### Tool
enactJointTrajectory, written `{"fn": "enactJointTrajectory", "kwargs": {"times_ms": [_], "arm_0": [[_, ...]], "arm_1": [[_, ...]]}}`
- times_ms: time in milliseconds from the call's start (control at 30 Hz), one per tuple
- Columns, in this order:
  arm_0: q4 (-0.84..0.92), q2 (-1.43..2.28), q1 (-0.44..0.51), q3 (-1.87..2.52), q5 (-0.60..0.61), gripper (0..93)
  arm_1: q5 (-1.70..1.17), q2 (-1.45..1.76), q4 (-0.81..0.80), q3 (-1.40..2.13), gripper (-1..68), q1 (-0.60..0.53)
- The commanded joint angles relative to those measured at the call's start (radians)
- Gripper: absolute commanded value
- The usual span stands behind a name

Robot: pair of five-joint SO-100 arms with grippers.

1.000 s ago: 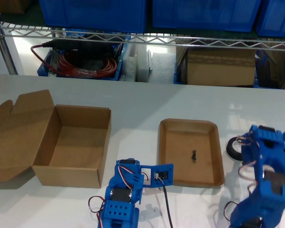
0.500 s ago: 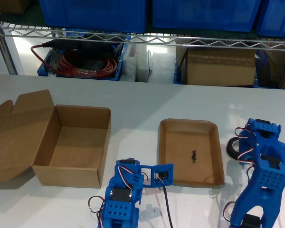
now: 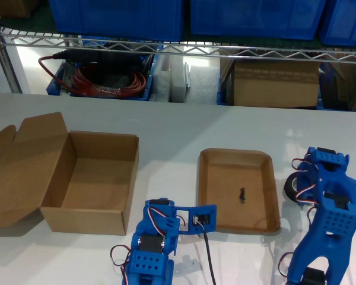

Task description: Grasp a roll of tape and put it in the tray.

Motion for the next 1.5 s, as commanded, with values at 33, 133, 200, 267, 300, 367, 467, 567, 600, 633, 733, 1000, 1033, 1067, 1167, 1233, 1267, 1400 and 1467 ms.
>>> {"fn": "enactJointTrajectory", "kwargs": {"times_ms": [33,133,200,267,300,367,467,567,600,633,733,1000,1033,1067,1167,1233,1267,1400,1467], "arm_0": [[-0.014,0.009,-0.009,0.029,0.006,0.2],[-0.014,0.009,-0.009,0.029,0.006,0.2],[-0.014,0.009,-0.009,0.029,0.006,0.2],[-0.014,0.009,-0.009,0.029,0.006,0.2],[-0.014,0.009,-0.009,0.029,0.006,0.2],[-0.014,0.009,-0.009,0.029,0.006,0.2],[-0.014,0.009,-0.009,0.029,0.006,0.2],[-0.014,0.009,-0.009,0.029,0.006,0.2],[-0.014,0.009,-0.009,0.029,0.006,0.2],[-0.014,0.009,-0.009,0.029,0.006,0.2],[-0.014,0.009,-0.009,0.029,0.006,0.2],[-0.014,0.009,-0.009,0.029,0.006,0.2],[-0.014,0.009,-0.009,0.029,0.006,0.2],[-0.014,0.009,-0.009,0.029,0.006,0.2],[-0.014,0.009,-0.009,0.029,0.006,0.2],[-0.014,0.009,-0.009,0.029,0.006,0.2],[-0.014,0.009,-0.009,0.029,0.006,0.2],[-0.014,0.009,-0.009,0.029,0.006,0.2],[-0.014,0.009,-0.009,0.029,0.006,0.2]], "arm_1": [[0.005,0.069,-0.006,-0.061,0.0,0.003],[0.002,0.166,-0.012,-0.061,0.0,-0.046],[0.002,0.236,-0.005,-0.055,0.0,-0.109],[-0.002,0.288,0.021,-0.054,0.0,-0.192],[-0.003,0.304,0.034,-0.052,0.0,-0.239],[-0.018,0.316,0.049,-0.035,0.0,-0.339],[-0.015,0.311,0.101,-0.018,0.0,-0.454],[0.006,0.299,0.147,0.005,0.0,-0.503],[0.014,0.295,0.147,0.018,0.0,-0.511],[0.014,0.288,0.144,0.032,0.0,-0.518],[0.005,0.27,0.149,0.052,0.0,-0.534],[-0.028,0.261,0.158,0.109,0.0,-0.549],[-0.029,0.259,0.156,0.115,0.0,-0.549],[-0.032,0.256,0.155,0.12,0.0,-0.549],[-0.049,0.244,0.152,0.123,3.0,-0.549],[-0.057,0.241,0.152,0.123,17.8,-0.548],[-0.057,0.241,0.147,0.123,23.5,-0.545],[-0.048,0.245,0.144,0.12,27.8,-0.537],[-0.046,0.25,0.144,0.123,28.1,-0.537]]}}
